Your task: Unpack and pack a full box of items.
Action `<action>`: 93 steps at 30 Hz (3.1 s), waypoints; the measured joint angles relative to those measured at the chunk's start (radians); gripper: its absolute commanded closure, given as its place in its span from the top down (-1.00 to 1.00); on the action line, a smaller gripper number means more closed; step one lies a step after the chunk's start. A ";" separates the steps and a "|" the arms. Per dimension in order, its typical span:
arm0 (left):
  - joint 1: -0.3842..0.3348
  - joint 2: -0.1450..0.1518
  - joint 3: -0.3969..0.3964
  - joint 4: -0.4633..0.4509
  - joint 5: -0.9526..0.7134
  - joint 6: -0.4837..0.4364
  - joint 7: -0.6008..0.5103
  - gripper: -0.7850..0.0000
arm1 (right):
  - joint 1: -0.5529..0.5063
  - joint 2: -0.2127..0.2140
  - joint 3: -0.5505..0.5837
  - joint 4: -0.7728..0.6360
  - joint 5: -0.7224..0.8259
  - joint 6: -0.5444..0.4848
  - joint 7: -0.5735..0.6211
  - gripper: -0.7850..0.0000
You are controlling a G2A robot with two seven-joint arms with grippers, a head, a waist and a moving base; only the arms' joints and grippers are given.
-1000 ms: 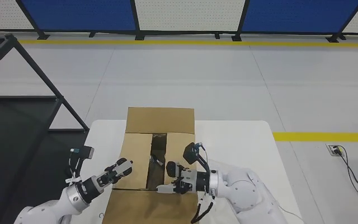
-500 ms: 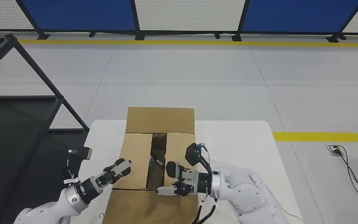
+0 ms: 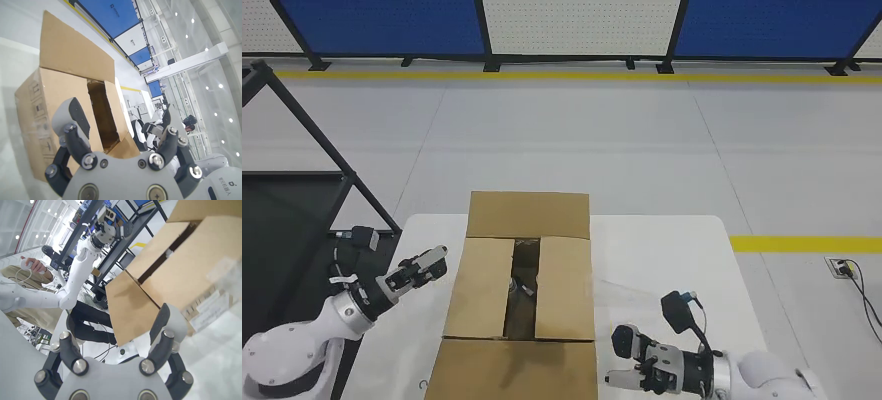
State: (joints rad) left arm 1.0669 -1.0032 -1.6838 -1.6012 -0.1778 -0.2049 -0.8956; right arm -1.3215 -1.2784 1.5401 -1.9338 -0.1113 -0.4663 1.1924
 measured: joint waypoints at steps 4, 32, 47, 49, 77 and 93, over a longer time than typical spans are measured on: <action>-0.098 0.003 0.034 0.099 -0.002 -0.014 -0.034 1.00 | -0.070 0.014 0.043 -0.020 0.023 0.030 0.022 1.00; -0.322 -0.004 0.187 0.381 0.070 -0.061 -0.020 1.00 | -0.016 0.047 -0.109 0.054 0.015 0.155 0.189 1.00; -0.657 -0.067 0.425 0.854 0.208 -0.304 0.087 1.00 | -0.043 0.064 -0.213 0.021 0.084 0.107 0.129 1.00; -0.696 -0.079 0.455 0.915 0.206 -0.341 0.083 1.00 | -0.049 0.067 -0.222 0.003 0.085 0.114 0.114 1.00; -0.898 -0.192 0.599 1.307 0.135 -0.582 0.031 1.00 | -0.029 0.095 -0.284 -0.026 0.169 0.090 -0.032 1.00; -0.867 -0.139 0.543 1.241 0.075 -0.682 -0.038 1.00 | 0.029 0.096 -0.302 -0.062 -0.014 0.147 -0.292 1.00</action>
State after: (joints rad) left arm 0.1998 -1.1422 -1.1405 -0.3607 -0.1025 -0.8867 -0.9333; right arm -1.2926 -1.1823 1.2385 -1.9954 -0.1257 -0.3197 0.9003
